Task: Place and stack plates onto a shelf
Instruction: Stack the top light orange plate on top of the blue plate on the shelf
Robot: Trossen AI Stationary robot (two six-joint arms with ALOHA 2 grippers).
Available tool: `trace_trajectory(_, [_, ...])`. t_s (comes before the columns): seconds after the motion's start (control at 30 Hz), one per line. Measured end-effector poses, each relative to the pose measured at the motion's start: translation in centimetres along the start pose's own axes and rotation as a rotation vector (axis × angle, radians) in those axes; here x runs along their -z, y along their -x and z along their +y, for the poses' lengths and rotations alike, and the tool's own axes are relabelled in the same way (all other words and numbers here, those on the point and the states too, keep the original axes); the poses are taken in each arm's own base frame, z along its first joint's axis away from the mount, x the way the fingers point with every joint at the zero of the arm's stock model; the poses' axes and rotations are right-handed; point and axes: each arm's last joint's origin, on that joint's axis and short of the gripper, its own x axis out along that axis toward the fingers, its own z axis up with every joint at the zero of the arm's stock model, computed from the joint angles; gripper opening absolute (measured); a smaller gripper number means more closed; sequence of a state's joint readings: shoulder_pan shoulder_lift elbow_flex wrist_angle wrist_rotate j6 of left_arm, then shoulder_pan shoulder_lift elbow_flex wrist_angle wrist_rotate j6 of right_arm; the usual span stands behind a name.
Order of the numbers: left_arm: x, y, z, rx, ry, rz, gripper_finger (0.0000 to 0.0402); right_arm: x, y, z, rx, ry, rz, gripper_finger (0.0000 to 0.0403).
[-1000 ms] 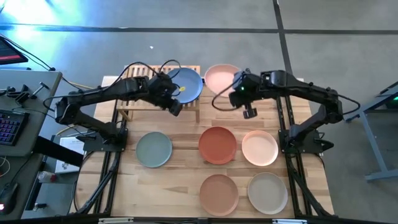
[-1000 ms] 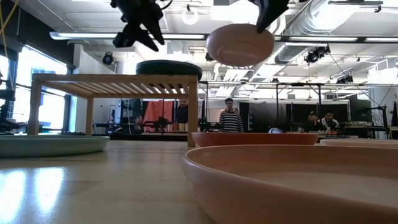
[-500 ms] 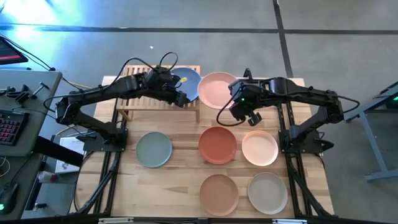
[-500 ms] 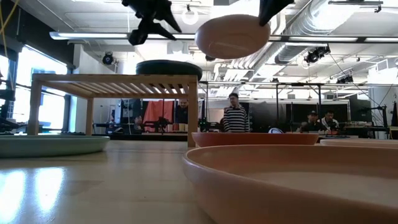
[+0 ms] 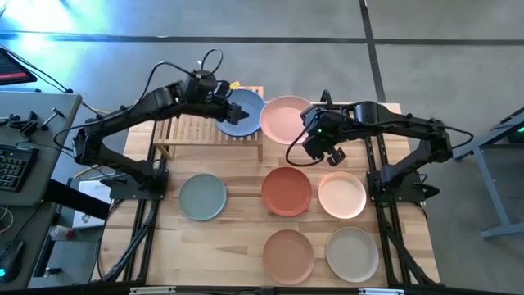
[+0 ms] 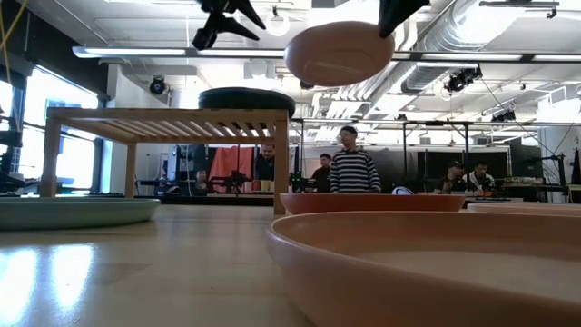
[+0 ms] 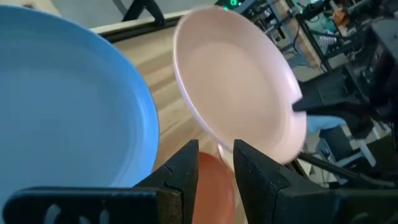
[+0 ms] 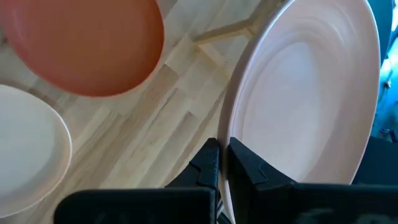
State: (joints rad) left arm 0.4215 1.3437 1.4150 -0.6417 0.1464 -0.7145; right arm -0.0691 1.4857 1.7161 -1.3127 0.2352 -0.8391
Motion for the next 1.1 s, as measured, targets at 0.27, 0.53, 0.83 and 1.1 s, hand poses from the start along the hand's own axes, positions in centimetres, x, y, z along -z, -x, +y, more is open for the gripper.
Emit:
trace_trajectory(0.27, [-0.2,-0.2,0.5,-0.021,0.053,0.004,0.0087,0.0,0.0,0.0,-0.012,0.033,-0.015,0.0])
trace_trajectory(0.53, [-0.5,-0.1,0.6,0.026,0.065,0.043,0.0087,-0.1,0.0,0.1,-0.021,0.041,-0.026,0.0])
trace_trajectory(0.83, [-2.8,2.0,-0.7,0.041,0.014,-0.012,0.0087,-0.1,0.0,0.1,-0.021,0.033,-0.026,0.0])
trace_trajectory(1.1, [-4.7,1.5,-1.1,-0.03,-0.025,0.032,0.0087,-0.1,0.0,0.1,-0.021,0.026,-0.026,0.0])
